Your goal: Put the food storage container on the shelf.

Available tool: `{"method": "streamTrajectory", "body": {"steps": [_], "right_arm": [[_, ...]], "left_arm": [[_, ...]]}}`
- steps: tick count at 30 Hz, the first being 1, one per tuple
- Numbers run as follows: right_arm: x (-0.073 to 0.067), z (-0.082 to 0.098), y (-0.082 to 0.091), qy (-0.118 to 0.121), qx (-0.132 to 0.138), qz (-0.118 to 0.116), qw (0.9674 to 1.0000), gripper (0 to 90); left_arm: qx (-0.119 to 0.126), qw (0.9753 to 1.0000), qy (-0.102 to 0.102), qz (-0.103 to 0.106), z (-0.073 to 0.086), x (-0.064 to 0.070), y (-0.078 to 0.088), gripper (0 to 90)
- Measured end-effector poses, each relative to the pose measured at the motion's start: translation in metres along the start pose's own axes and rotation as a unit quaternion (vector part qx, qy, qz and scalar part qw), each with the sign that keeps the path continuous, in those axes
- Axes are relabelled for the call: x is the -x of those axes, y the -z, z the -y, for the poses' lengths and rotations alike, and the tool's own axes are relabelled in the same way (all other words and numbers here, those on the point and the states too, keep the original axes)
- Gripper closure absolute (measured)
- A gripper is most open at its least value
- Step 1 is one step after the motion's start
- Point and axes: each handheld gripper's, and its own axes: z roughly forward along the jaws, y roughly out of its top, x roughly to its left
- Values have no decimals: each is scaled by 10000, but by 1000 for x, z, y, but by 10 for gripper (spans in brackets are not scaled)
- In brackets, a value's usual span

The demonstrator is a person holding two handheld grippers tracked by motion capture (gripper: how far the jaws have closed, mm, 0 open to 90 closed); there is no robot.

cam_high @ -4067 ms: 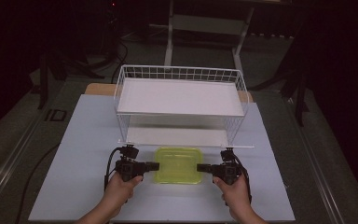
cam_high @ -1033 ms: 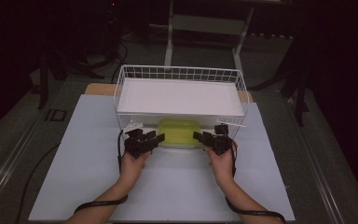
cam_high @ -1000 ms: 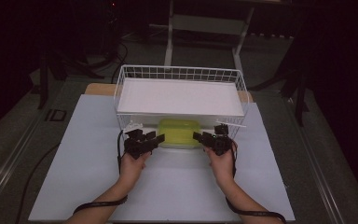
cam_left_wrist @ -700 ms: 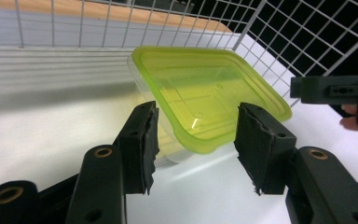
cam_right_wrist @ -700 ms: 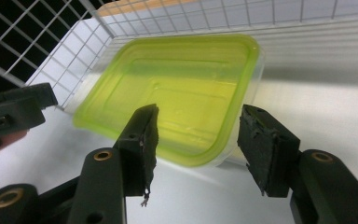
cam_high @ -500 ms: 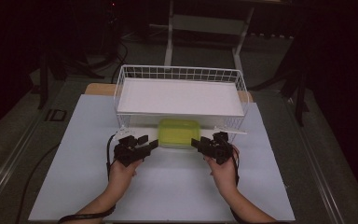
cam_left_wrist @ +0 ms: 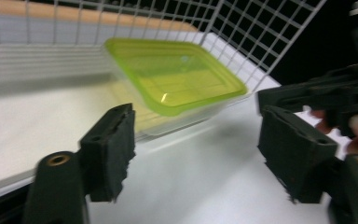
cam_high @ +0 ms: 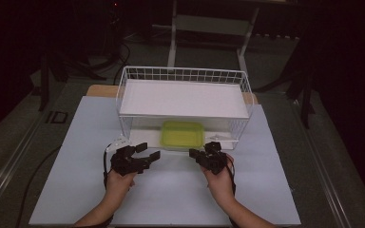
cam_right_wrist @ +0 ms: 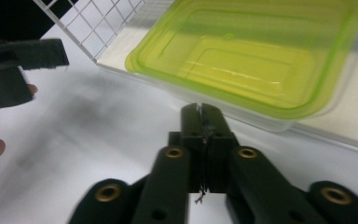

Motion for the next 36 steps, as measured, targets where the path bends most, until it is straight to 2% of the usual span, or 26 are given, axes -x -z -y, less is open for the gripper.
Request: {"method": "streamTrajectory", "body": {"steps": [1,2,3,6,7,8,13,19,30,34,36], "right_arm": [[-1,0,-2,11,-18,6,10000,898],[-2,0,-4,13,-21,-7,10000,899],[-3,0,-7,0,-44,-27,10000,899],[-5,0,-11,10,-70,-25,10000,899],[-5,-1,-15,50,-69,14,10000,899],[-5,-1,-16,38,-58,23,10000,899],[-2,-3,-26,20,-100,67,9999,899],[3,-8,-33,37,-104,186,9998,899],[13,-20,-51,-70,-61,377,9992,898],[17,-23,-57,-192,-59,376,9991,898],[18,-24,-60,-165,-45,410,9990,898]], "left_arm": [[47,10000,-31,34,1,-1,0,242],[79,9999,-82,50,2,-1,0,180],[105,9999,-100,7,3,-1,1,149],[150,9998,-126,-19,5,-1,2,142],[120,9998,-138,-89,5,0,2,55],[92,9997,-170,-166,6,1,2,8],[9,9997,-231,-54,8,3,-1,8],[32,9992,-403,-69,8,8,-3,8],[65,9991,-396,-149,8,6,-2,8],[87,9990,-409,-156,9,5,-2,8],[71,9990,-402,-154,9,5,-2,9]]}}
